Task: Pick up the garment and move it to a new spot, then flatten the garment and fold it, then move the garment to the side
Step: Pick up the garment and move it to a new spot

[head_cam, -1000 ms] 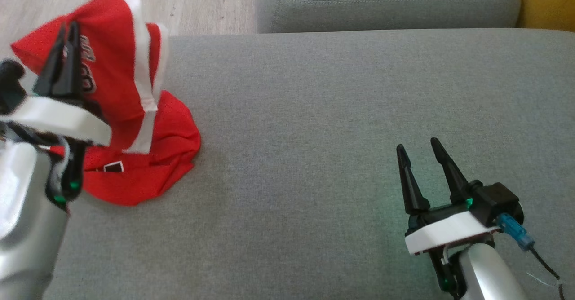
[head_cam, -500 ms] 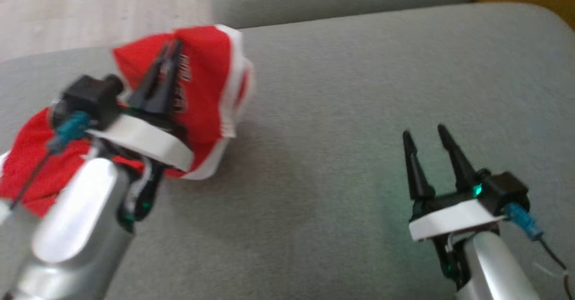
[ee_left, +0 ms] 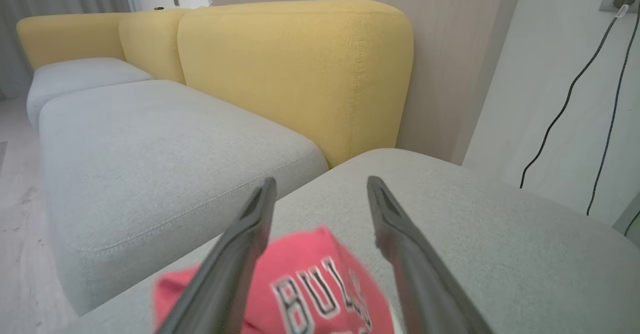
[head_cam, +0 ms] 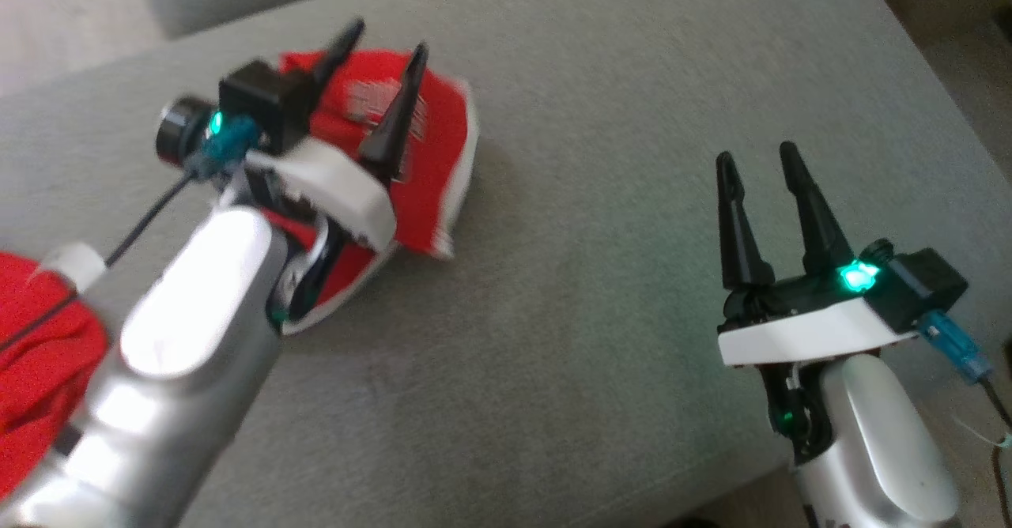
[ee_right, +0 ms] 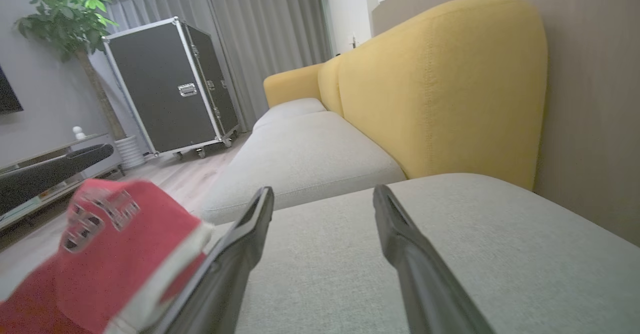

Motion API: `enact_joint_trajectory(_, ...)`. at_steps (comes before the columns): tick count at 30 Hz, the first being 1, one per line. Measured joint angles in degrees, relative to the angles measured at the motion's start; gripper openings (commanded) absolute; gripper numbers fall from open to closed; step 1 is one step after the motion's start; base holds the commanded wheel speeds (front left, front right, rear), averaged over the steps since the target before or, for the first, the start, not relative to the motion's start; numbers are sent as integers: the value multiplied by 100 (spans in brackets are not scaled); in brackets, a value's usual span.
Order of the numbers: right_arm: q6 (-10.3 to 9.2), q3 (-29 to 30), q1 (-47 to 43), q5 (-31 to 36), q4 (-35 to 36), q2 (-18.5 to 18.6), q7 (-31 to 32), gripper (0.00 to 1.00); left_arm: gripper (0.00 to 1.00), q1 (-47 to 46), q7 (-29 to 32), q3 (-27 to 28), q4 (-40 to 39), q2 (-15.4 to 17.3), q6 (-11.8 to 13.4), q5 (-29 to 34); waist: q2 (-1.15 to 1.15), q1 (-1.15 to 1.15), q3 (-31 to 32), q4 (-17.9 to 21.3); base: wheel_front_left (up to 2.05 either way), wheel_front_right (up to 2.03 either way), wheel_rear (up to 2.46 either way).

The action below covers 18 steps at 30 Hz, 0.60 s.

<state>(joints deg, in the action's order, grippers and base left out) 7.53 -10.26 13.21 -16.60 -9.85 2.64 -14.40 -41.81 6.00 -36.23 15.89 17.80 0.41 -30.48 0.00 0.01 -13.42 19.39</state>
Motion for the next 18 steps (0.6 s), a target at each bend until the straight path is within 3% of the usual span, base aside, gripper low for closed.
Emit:
enact_joint_trajectory(8,0,112,35,-55,29,0,0,100,100,-539,-635,109,571,-104,-68,121,0,2,-387,260,0,0,0)
enact_joint_trajectory(18,0,300,13,355,-11,-1,-7,100,100,-115,-1729,322,935,109,-93,170,0,0,-128,-420,0,0,0)
